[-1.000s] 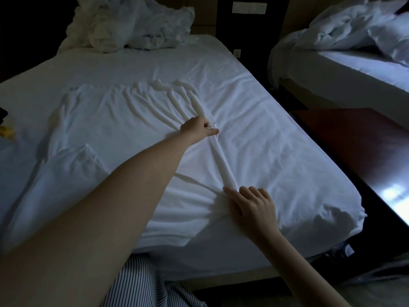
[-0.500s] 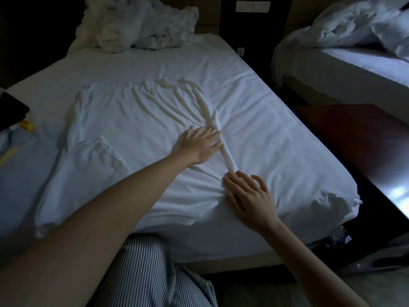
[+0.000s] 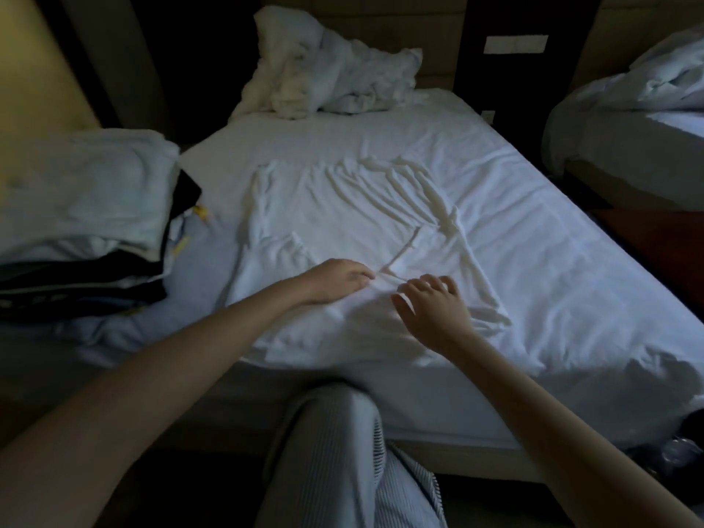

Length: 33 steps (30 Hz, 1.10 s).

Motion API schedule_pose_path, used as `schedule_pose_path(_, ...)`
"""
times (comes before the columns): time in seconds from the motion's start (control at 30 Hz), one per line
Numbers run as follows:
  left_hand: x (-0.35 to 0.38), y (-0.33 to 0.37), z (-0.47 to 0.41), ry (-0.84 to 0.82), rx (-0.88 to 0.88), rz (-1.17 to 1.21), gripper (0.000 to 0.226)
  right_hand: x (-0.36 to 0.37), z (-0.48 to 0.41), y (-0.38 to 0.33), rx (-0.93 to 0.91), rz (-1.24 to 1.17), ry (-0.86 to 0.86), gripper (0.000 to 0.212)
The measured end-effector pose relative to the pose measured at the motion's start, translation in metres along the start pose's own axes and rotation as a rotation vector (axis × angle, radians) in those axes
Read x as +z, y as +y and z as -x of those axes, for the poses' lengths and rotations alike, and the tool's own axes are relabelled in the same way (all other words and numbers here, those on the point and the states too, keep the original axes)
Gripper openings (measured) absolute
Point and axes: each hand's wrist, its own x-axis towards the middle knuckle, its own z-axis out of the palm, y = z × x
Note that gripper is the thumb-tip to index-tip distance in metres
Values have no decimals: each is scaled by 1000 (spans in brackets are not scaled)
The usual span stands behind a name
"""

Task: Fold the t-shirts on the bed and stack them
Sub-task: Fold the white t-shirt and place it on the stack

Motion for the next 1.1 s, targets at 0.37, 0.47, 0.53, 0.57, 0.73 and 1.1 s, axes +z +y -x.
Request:
schedule_pose_path(0.37,-90,-150,23,120,-339,-82,38,34,-40,-135,-239,-164,-316,77)
schedule_pose_path(0.47,-96,-155,1,19,-343,-104,44,42,-49,-167,-323,-146,-236,69)
schedule_pose_path(0.53,-92,-161,-11,-43,-355,-116,44,46,-55,-191,-398,-128,-118,51)
schedule_pose_path(0.57,-90,-166,-17,-62,-349,-134,44,48,-59,-201,-433,-116,-100,42)
schedule_pose_path(0.73,-102,-189,-21,-61,-319,-319,26,62,-68,-208,-593,-178,-133,38)
schedule_pose_path(1.1,-114,-221,2,-18,-404,-408,20,87,-69,-226,-682,-491,-104,18)
